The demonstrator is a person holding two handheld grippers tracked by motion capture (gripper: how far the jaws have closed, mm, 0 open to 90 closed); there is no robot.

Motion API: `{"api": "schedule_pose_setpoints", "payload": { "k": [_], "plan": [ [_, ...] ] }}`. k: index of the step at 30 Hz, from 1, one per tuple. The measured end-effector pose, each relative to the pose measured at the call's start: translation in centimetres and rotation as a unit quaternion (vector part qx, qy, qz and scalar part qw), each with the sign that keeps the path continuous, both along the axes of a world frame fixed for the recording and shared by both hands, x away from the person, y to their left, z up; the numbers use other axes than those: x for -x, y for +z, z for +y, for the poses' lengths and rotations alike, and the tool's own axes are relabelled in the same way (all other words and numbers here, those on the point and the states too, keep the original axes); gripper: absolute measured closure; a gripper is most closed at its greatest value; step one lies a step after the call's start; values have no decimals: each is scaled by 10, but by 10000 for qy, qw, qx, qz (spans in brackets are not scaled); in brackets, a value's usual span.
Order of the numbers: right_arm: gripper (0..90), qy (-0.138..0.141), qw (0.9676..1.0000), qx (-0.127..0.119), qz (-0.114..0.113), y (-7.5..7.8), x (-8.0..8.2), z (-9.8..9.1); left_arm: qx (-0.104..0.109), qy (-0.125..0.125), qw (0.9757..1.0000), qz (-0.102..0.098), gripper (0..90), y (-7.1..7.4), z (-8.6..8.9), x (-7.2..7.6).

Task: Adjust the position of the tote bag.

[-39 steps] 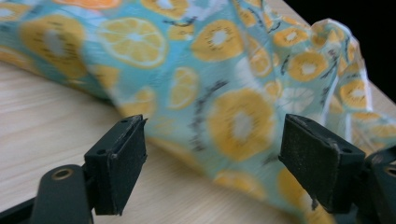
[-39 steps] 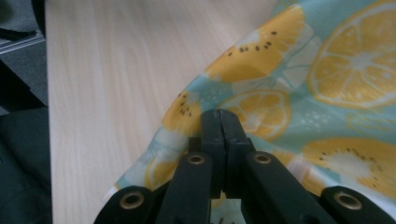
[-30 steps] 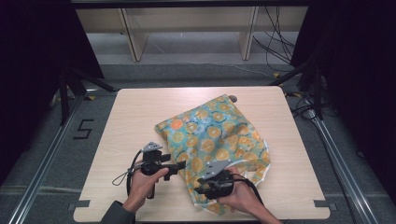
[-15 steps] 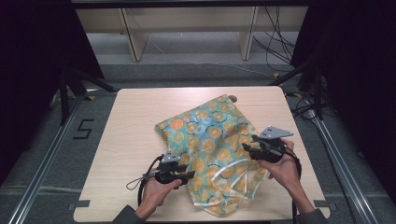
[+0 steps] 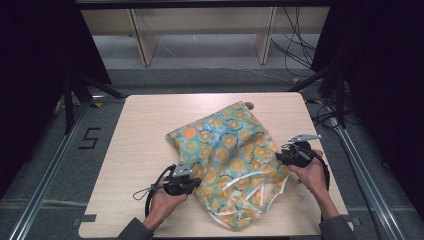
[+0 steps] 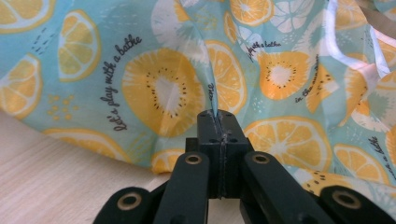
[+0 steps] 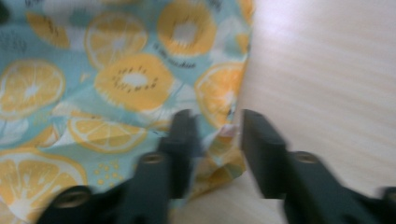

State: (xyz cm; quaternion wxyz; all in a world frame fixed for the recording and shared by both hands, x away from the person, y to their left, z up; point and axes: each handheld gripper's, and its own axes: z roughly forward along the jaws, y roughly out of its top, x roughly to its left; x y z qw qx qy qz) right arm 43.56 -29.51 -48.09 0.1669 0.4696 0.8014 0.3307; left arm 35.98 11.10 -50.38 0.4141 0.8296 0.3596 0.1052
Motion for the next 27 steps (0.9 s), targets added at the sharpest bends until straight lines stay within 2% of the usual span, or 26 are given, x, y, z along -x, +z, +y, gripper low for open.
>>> {"api": "schedule_pose_setpoints", "payload": {
  "k": [1,2,4,5,7,8,9,10,11,12,13,14,15,16,17,18,19,20,22,23,24,25,26,27],
  "plan": [
    [728,0,10000,0,0,0,0,0,0,0,10000,0,896,0,0,0],
    [862,75,9997,-9,218,-5,0,-1,13,3,10000,-27,896,1,1,-1],
    [897,124,9998,-37,175,-7,0,-1,-54,-55,9999,-84,896,1,3,-2],
    [900,107,9996,-30,256,-5,2,0,-6,16,10000,-36,897,1,3,-2],
    [900,169,9996,-10,219,-5,3,2,-10,22,10000,-70,897,1,6,-4],
    [900,175,9998,-86,-37,-6,6,7,-25,17,9999,-125,897,1,8,-5],
    [900,175,9998,-86,-37,-6,6,7,-40,55,9999,-126,897,1,10,-6],
    [900,338,9992,-68,204,1,13,10,-21,132,9999,-103,897,2,12,-7],
    [900,338,9992,-68,204,1,13,10,-23,156,9998,-135,897,2,16,-9],
    [900,537,9985,-39,-34,1,18,16,-97,206,9996,-185,896,3,23,-13],
    [900,537,9985,-39,-34,1,18,16,-97,206,9996,-185,896,3,23,-13],
    [900,727,9973,8,112,4,28,24,-97,329,9992,-182,897,3,31,-18],
    [900,727,9973,8,112,4,28,24,-97,329,9992,-182,897,3,31,-18],
    [900,787,9969,-37,3,1,31,30,-119,394,9990,-181,897,3,36,-20],
    [900,883,9961,-21,49,0,36,36,-100,495,9986,-180,897,2,40,-22],
    [900,1017,9946,-39,222,0,41,45,-93,596,9980,-160,897,2,50,-27],
    [900,1017,9946,-39,222,0,41,45,-93,596,9980,-160,896,2,50,-27],
    [900,1331,9910,12,123,-2,45,58,-95,783,9967,-179,896,1,59,-31],
    [900,1466,9885,-5,364,1,52,70,-61,879,9959,-203,896,2,64,-33],
    [900,1466,9885,-5,364,1,52,70,-72,926,9955,-192,896,2,69,-35],
    [900,1688,9853,-46,251,-1,58,82,-81,998,9947,-225,896,3,73,-37],
    [900,1688,9853,-46,251,-1,58,82,-95,1022,9945,-204,896,4,77,-38],
    [900,1864,9819,-12,319,0,63,91,-33,1082,9940,-166,895,5,82,-39],
    [900,1864,9819,-12,319,0,63,91,-33,1082,9940,-166,893,5,82,-39]
  ]
}}
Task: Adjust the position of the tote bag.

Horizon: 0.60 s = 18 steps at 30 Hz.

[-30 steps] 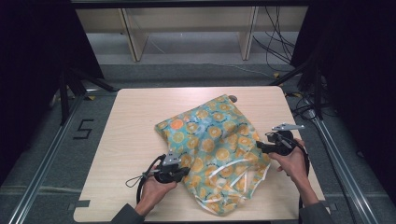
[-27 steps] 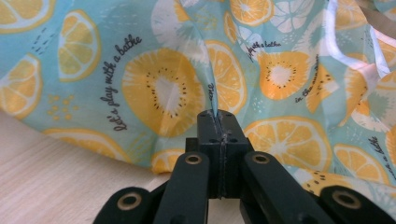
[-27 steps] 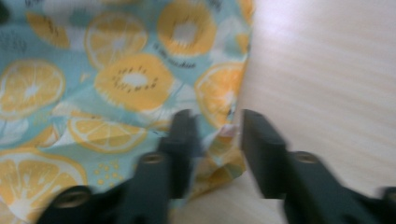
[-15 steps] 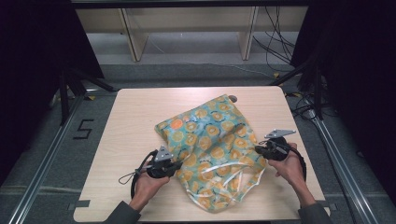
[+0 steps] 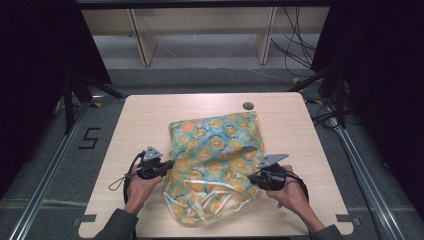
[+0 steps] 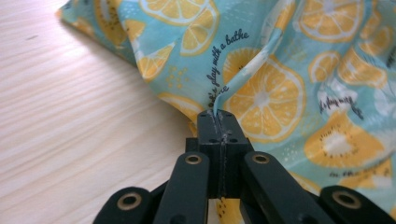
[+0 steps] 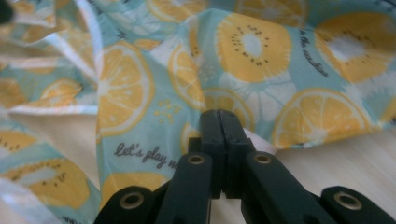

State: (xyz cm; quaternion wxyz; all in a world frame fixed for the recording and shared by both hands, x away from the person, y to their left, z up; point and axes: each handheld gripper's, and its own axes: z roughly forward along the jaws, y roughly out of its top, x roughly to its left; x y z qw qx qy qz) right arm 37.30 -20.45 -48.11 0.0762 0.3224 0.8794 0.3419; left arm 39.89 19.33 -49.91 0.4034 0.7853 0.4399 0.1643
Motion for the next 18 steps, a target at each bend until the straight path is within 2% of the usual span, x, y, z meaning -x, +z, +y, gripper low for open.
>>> {"api": "schedule_pose_setpoints", "payload": {
  "k": [1,2,3,4,5,6,7,8,9,10,11,12,13,14,16,17,18],
  "plan": [
    [900,124,9998,13,-126,-1,1,4,38,46,10000,-13,886,0,2,0],
    [900,181,9998,67,-6,1,2,5,141,81,9999,9,868,0,2,2],
    [900,236,9997,74,-80,0,2,5,138,83,9999,-4,830,2,2,4],
    [900,236,9997,74,-80,0,2,5,77,41,10000,-9,830,4,3,5],
    [900,159,9998,-8,-82,1,2,5,39,65,10000,-48,764,7,2,7],
    [899,185,9997,-2,-126,5,2,1,16,115,9997,-217,658,14,0,15],
    [899,185,9997,-2,-126,5,2,1,16,115,9997,-217,620,14,0,15],
    [892,105,9998,-78,-169,6,2,1,38,82,9994,-334,620,22,-2,21],
    [889,51,9997,-156,-198,9,2,-1,-12,0,9992,-391,591,28,-5,27],
    [890,68,9998,-105,-182,14,2,-4,10,-141,9991,-408,562,35,-8,33],
    [890,-32,9993,-258,-275,16,2,-6,20,-322,9986,-419,509,40,-13,40],
    [890,-32,9993,-258,-275,16,2,-6,25,-459,9982,-390,509,44,-17,46],
    [890,-4,9994,-244,-265,19,1,-9,54,-853,9959,-285,453,48,-32,61],
    [890,-4,9994,-244,-265,19,1,-9,54,-853,9959,-285,433,48,-32,61],
    [885,-50,9995,-224,-238,19,1,-9,-37,-1129,9934,-201,413,45,-44,70],
    [884,-62,9994,-232,-258,18,1,-9,-183,-1258,9918,-154,397,42,-47,72],
    [884,-51,9995,-210,-244,19,1,-9,-305,-1275,9913,-127,388,37,-51,72]
  ]
}}
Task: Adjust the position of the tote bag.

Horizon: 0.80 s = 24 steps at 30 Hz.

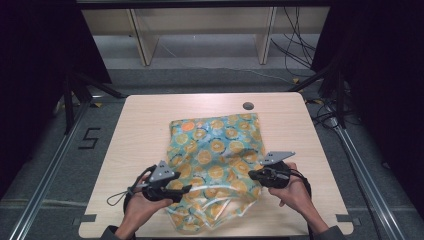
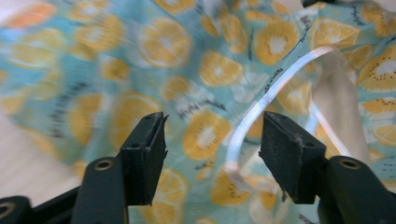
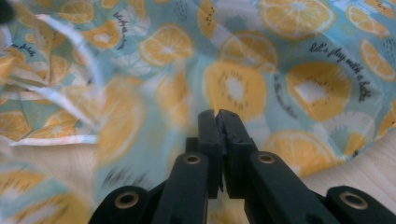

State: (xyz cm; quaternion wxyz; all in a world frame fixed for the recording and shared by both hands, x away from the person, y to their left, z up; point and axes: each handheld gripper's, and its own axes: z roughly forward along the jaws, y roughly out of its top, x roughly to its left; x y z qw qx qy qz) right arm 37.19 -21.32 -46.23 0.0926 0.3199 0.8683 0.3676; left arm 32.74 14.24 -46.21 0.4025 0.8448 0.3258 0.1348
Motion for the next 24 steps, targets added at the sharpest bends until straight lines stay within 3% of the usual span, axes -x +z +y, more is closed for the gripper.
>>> {"api": "schedule_pose_setpoints", "payload": {
  "k": [5,8,10,11,12,13,14,15,16,17,19,21,24],
  "plan": [
    [867,45,9999,-60,-68,1,-1,0,-149,36,9993,332,371,-23,-5,-6],
    [822,-17,9999,-100,-54,2,-2,-2,-152,-81,9992,356,368,-24,-9,-2],
    [760,-75,9998,-190,-81,5,-1,-2,-269,-139,9989,354,372,-24,-14,-1],
    [711,-3,9997,-228,-134,8,0,-2,-636,-180,9976,229,446,-26,-19,-2],
    [711,-3,9997,-228,-134,8,0,-2,-636,-180,9976,229,514,-26,-19,-2],
    [691,-7,9995,-285,-132,11,1,-1,-643,-252,9974,216,514,-27,-21,-3],
    [666,38,9995,-284,-150,12,1,-1,-712,-349,9968,125,610,-27,-21,-5],
    [623,2,9993,-326,-180,14,3,2,-743,-343,9966,44,775,-27,-21,-7],
    [623,2,9993,-326,-180,14,3,2,-777,-357,9963,-57,775,-25,-19,-10],
    [586,79,9992,-332,-192,15,5,4,-778,-382,9961,-154,864,-23,-17,-13],
    [550,143,9989,-372,-232,15,5,7,-545,-294,9977,-265,889,-14,-10,-17],
    [531,208,9990,-393,-107,17,7,9,-454,-243,9983,-287,890,-12,-9,-18],
    [527,399,9979,-480,-161,16,6,13,-306,-168,9987,-366,891,-1,-5,-25]
  ]
}}
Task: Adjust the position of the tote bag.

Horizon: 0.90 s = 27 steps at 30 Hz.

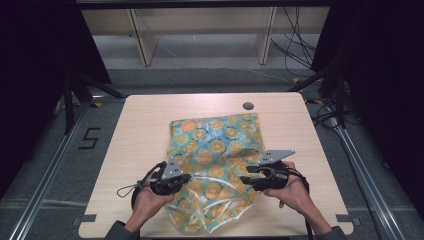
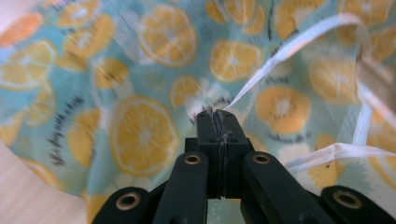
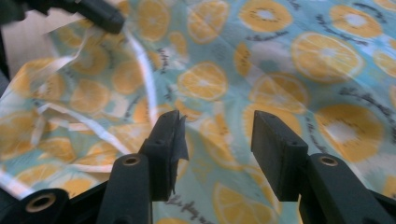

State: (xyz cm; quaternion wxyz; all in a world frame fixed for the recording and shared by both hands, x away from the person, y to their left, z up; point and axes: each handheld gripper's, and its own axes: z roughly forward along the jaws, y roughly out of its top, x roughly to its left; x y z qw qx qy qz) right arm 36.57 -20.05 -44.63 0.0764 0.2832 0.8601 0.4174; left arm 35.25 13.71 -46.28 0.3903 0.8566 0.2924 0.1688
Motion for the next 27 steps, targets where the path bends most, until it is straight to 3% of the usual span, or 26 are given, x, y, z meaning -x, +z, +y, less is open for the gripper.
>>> {"api": "schedule_pose_setpoints", "payload": {
  "k": [1,5,7,9,12,13,14,15,16,17,20,21,22,23,27],
  "plan": [
    [523,-32,10000,20,45,1,0,2,149,50,9998,-82,892,8,1,-7],
    [494,96,9999,-57,31,3,0,4,259,157,9993,-225,891,25,3,-19],
    [485,-6,10000,-81,47,3,0,4,289,126,9991,-273,891,28,3,-23],
    [474,28,10000,-28,10,3,-1,6,434,177,9986,-260,891,33,2,-28],
    [485,62,9999,141,-73,2,-4,13,447,179,9984,-288,891,40,2,-38],
    [634,61,9992,369,-162,-1,-7,19,530,179,9979,-321,890,41,0,-43],
    [634,61,9992,369,-162,-1,-7,19,530,179,9979,-321,890,41,0,-43],
    [837,122,9980,527,-321,-2,-13,23,496,240,9979,-332,890,41,-1,-48],
    [837,122,9980,527,-321,-2,-13,23,496,240,9979,-332,889,41,-1,-48],
    [888,144,9975,537,-443,0,-19,25,553,267,9975,-343,888,39,-2,-52],
    [896,53,9975,427,-557,7,-28,22,409,281,9985,-239,879,29,2,-65],
    [896,-76,9981,333,-518,11,-32,19,560,316,9979,44,872,15,5,-74],
    [896,-76,9981,333,-518,11,-32,19,560,316,9979,44,864,15,5,-74],
    [897,-256,9983,235,-478,12,-40,15,586,388,9972,238,853,3,4,-77],
    [897,-445,9982,158,-383,6,-57,11,375,273,9987,233,789,-4,2,-79]
  ]
}}
